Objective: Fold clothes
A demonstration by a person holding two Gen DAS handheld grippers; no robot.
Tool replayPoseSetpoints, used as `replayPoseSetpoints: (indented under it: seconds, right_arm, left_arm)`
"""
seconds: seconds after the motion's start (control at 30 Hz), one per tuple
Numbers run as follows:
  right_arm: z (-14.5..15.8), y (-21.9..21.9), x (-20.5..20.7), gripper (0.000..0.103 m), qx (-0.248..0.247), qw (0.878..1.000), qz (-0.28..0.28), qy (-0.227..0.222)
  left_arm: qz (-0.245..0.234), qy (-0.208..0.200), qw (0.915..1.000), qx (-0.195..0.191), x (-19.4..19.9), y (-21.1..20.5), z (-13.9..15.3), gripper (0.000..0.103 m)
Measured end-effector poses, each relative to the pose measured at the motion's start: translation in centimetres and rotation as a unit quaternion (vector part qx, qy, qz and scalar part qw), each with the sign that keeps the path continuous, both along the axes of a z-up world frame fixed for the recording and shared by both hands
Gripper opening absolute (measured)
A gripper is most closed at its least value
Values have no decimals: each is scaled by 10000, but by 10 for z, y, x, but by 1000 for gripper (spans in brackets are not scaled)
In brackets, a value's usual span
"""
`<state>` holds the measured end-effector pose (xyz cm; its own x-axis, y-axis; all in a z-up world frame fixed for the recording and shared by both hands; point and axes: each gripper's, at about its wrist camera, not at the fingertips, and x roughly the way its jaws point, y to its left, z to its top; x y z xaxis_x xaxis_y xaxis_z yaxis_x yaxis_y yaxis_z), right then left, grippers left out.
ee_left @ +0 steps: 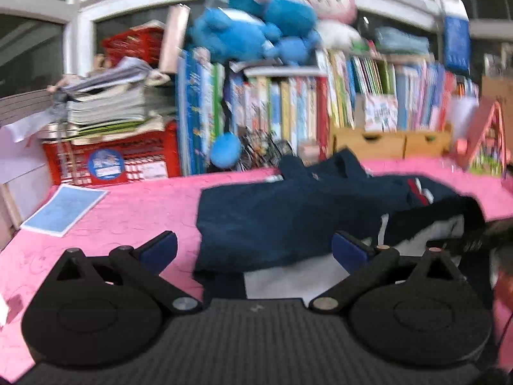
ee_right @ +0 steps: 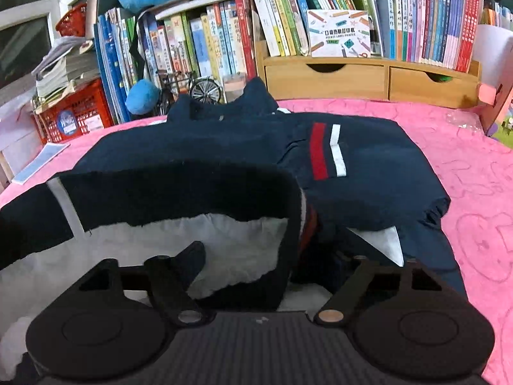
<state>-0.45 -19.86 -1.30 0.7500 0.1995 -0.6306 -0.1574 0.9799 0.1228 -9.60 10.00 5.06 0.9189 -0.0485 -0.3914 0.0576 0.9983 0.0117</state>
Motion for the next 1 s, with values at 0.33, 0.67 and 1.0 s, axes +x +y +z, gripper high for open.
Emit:
replayPoseSetpoints:
  seconds: [0.33,0.67,1.0]
  right_arm:
    - [-3,5,1,100,-194,9997,141,-31]
    - [9,-14,-19,99,447,9977,204,-477]
    - [45,-72,-74,103,80,9928,-37,-1191]
  left_arm:
    - [-1640,462,9853,-108,-84,-29,-34,103]
    - [-1003,561,9923,466,-48,-49,-55,103]
    - [566,1182,9860,-1030,16,23,-69,103]
